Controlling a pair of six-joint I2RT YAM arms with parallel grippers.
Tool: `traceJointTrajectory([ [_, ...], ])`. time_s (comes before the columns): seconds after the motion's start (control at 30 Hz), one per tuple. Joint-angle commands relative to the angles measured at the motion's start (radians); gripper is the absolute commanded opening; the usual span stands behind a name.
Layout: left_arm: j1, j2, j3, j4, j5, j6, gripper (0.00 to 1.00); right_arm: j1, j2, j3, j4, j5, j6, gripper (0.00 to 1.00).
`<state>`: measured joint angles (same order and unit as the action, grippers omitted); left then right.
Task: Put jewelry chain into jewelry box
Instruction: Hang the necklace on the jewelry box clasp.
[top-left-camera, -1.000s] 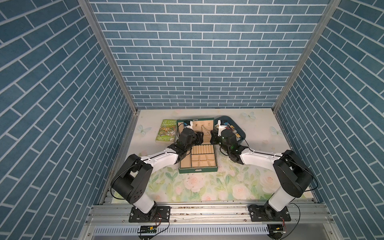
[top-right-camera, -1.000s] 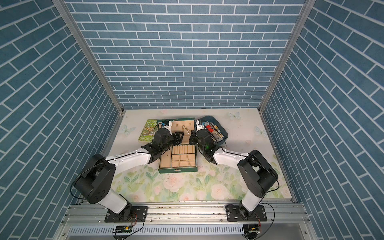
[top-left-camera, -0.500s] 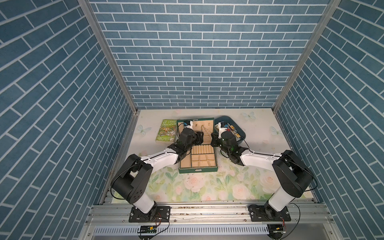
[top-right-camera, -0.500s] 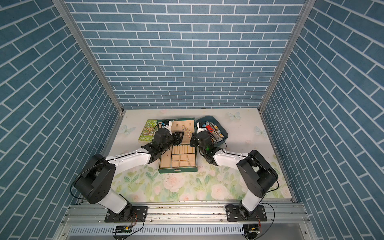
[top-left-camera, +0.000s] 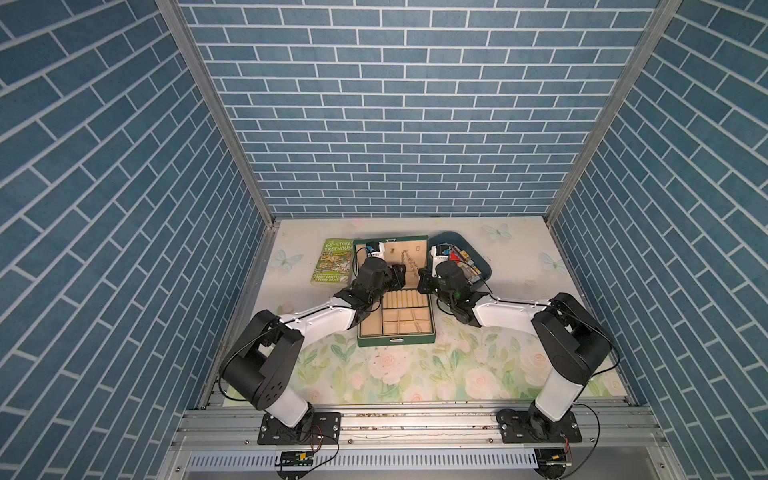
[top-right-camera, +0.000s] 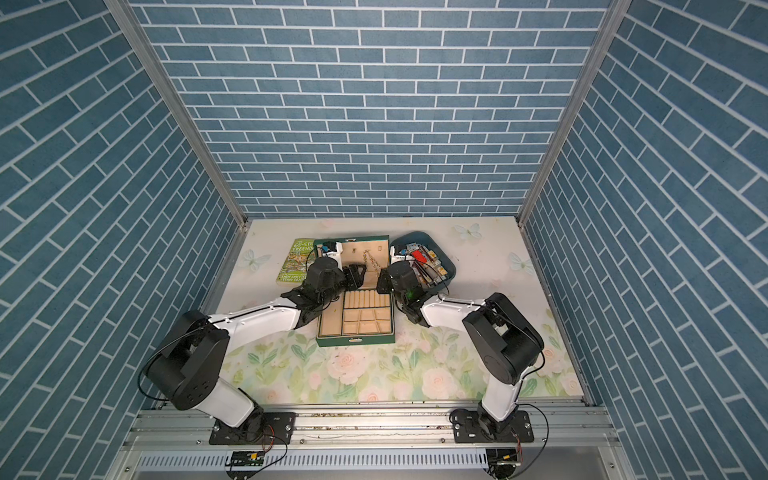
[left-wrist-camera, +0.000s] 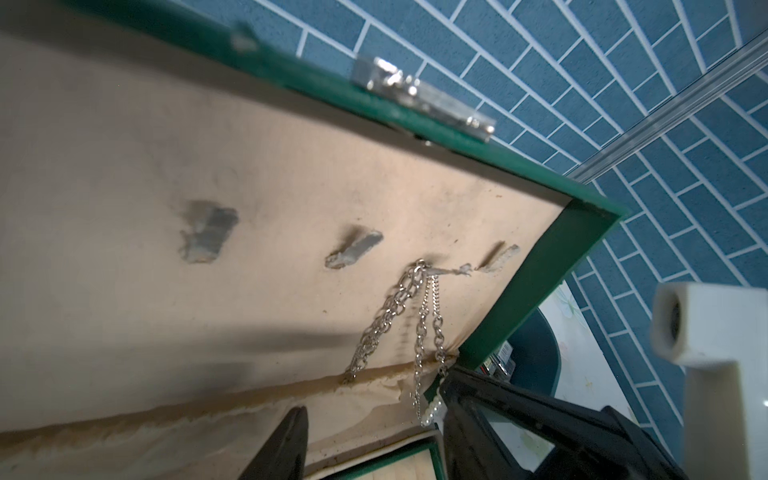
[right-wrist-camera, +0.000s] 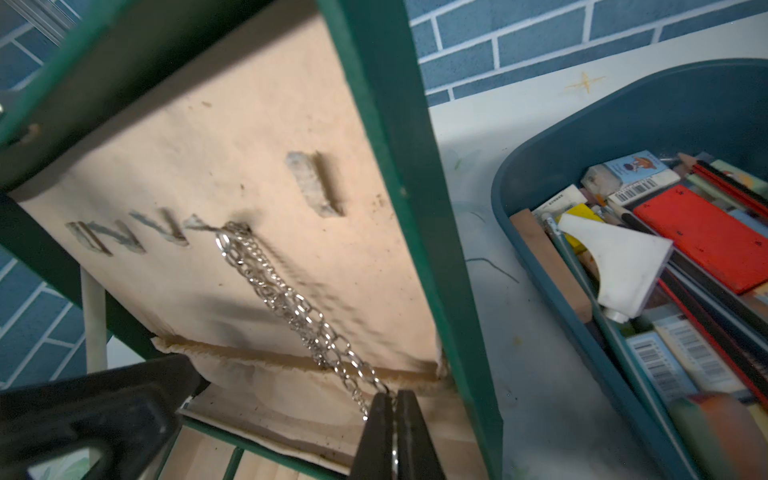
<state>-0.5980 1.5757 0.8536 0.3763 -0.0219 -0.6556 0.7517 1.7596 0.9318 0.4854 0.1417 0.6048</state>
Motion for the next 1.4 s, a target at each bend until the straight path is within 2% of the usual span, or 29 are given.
traceJointTrajectory([
  [0.0,-0.004,-0.03,-0.008,-0.006,-0.016,0.02,0.56,0.001,0.021,0.035,-0.021,-0.011,0.026,0.1],
  [0.2,-0.003,-0.043,-0.007,-0.01,-0.023,0.025,0.56,0.002,0.019,0.038,-0.028,-0.012,0.029,0.2],
  [0.53,-0.005,-0.063,-0.008,-0.022,-0.031,0.035,0.56,0.001,-0.001,0.031,-0.042,-0.013,0.03,0.25],
  [0.73,-0.005,-0.128,0.013,-0.086,-0.068,0.079,0.57,-0.002,-0.095,0.014,-0.088,-0.038,-0.032,0.42],
  [0.87,0.0,-0.208,0.083,-0.193,-0.12,0.147,0.61,-0.014,-0.192,-0.007,-0.124,-0.057,-0.113,0.55],
  [0.97,0.015,-0.244,0.157,-0.273,-0.142,0.195,0.65,-0.015,-0.24,-0.009,-0.14,-0.071,-0.172,0.6],
  [1.07,0.053,-0.242,0.238,-0.328,-0.136,0.21,0.67,-0.015,-0.246,-0.002,-0.126,-0.083,-0.228,0.67],
  [1.13,0.086,-0.218,0.296,-0.339,-0.094,0.208,0.67,-0.015,-0.236,-0.006,-0.088,-0.104,-0.281,0.68],
  [1.2,0.108,-0.177,0.356,-0.344,-0.049,0.207,0.67,-0.015,-0.222,-0.009,-0.071,-0.111,-0.331,0.62],
  [1.27,0.13,-0.108,0.438,-0.353,0.014,0.213,0.67,-0.015,-0.202,0.001,-0.063,-0.115,-0.392,0.32],
  [1.33,0.149,-0.032,0.531,-0.382,0.087,0.218,0.66,-0.015,-0.178,0.03,-0.092,-0.109,-0.445,0.08],
  [1.37,0.157,0.012,0.582,-0.407,0.121,0.225,0.65,-0.017,-0.161,0.05,-0.109,-0.107,-0.47,0.0],
])
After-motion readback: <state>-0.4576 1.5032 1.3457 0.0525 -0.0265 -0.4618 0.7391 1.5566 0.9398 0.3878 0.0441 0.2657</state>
